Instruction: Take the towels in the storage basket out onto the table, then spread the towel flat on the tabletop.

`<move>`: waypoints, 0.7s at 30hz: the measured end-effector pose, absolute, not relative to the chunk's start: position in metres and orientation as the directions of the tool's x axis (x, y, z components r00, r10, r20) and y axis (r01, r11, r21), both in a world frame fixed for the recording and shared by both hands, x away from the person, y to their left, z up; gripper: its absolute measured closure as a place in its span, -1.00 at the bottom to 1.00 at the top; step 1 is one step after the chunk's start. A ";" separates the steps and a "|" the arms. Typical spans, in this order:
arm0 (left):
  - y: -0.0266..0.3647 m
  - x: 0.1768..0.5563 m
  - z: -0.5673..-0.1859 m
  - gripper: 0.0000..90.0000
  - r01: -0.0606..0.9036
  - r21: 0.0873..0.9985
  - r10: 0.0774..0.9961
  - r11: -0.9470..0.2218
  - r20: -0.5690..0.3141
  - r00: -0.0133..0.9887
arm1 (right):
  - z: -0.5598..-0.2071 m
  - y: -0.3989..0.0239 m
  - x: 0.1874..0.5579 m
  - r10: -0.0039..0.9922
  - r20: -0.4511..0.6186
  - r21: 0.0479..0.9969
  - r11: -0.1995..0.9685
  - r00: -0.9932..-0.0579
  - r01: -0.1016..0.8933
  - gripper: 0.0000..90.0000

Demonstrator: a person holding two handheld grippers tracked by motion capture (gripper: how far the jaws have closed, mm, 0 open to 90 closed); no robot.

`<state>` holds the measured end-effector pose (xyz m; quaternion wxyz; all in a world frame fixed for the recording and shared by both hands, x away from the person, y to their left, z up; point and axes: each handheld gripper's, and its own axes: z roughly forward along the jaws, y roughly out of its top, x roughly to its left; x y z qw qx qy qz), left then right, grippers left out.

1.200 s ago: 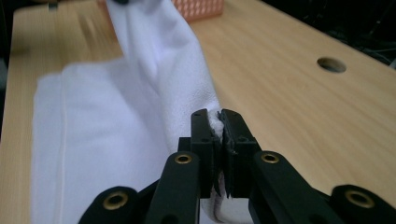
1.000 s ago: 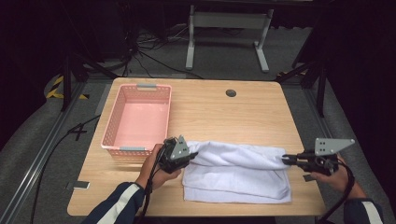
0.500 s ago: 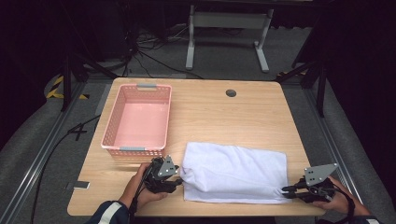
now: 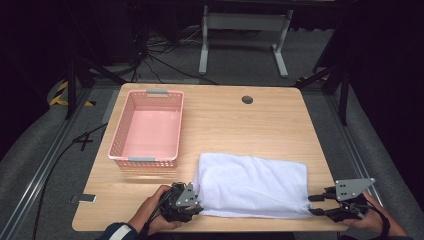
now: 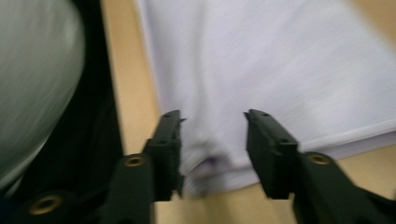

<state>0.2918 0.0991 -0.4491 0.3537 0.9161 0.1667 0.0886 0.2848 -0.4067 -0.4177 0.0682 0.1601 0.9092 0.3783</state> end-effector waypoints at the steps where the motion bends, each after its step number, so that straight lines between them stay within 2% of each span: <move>1: 0.103 0.292 -0.448 -0.29 0.319 0.699 0.447 -0.640 0.001 0.895 | -0.412 -0.404 0.287 0.384 -0.015 0.724 0.641 -0.923 0.254 0.20; 3: 0.110 0.292 -0.445 -0.46 0.404 0.720 0.514 -0.565 -0.076 0.854 | -0.402 -0.392 0.296 0.434 -0.061 0.727 0.636 -0.899 0.258 0.15; 4: 0.111 0.292 -0.446 -0.53 0.414 0.728 0.523 -0.546 -0.090 0.848 | -0.396 -0.380 0.304 0.466 -0.082 0.725 0.635 -0.881 0.268 0.16; 8: 0.103 0.290 -0.454 -0.61 0.457 0.703 0.557 -0.544 -0.105 0.824 | -0.382 -0.335 0.335 0.510 -0.060 0.752 0.589 -0.858 0.297 0.09; 13: 0.090 0.289 -0.463 -0.63 0.487 0.671 0.553 -0.559 -0.135 0.822 | -0.378 -0.258 0.380 0.464 -0.035 0.758 0.590 -0.885 0.279 0.04; 17: 0.077 0.285 -0.465 -0.64 0.456 0.682 0.531 -0.572 -0.116 0.840 | -0.388 -0.196 0.414 0.431 -0.029 0.729 0.627 -0.902 0.276 0.05; 20: 0.073 0.285 -0.467 -0.65 0.438 0.652 0.519 -0.619 -0.079 0.851 | -0.402 -0.157 0.434 0.419 -0.009 0.690 0.660 -0.908 0.298 0.02; 21: 0.072 0.284 -0.468 -0.65 0.433 0.656 0.526 -0.618 -0.064 0.848 | -0.406 -0.147 0.438 0.424 -0.017 0.686 0.664 -0.905 0.298 0.07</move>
